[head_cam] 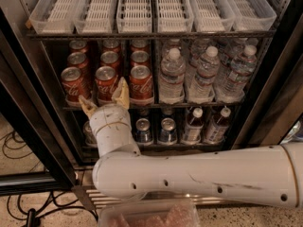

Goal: Pick coke can from middle shelf of fridge

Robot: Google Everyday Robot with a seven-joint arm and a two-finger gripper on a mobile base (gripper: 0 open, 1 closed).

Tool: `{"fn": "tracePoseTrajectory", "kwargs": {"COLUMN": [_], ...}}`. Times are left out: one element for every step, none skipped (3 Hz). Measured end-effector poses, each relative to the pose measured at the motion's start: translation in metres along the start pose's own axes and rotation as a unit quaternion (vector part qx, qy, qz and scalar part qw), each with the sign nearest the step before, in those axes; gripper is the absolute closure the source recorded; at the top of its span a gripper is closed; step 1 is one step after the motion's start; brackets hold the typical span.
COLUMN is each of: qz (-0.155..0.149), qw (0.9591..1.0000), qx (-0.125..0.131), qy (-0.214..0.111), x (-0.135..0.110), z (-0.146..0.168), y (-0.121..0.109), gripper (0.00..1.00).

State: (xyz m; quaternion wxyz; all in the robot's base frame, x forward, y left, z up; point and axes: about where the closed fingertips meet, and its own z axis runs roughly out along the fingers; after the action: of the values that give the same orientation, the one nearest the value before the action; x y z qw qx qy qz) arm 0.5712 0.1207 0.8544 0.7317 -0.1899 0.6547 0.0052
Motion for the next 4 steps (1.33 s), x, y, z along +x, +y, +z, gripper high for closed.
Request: {"fn": "tracePoseTrajectory", "kwargs": {"qz": [-0.007, -0.009, -0.01, -0.01], "qw": [0.9998, 0.9997, 0.9997, 0.9997], "qx": [0.019, 0.021, 0.02, 0.016], "qy": [-0.004, -0.001, 0.007, 0.013], "x": [-0.0019, -0.0002, 0.0036, 0.0077], "z": [-0.0009, -0.0007, 0.0021, 0.0073], "y": [-0.009, -0.0094, -0.0083, -0.0048], "gripper": [0.35, 0.36, 0.36, 0.36]}}
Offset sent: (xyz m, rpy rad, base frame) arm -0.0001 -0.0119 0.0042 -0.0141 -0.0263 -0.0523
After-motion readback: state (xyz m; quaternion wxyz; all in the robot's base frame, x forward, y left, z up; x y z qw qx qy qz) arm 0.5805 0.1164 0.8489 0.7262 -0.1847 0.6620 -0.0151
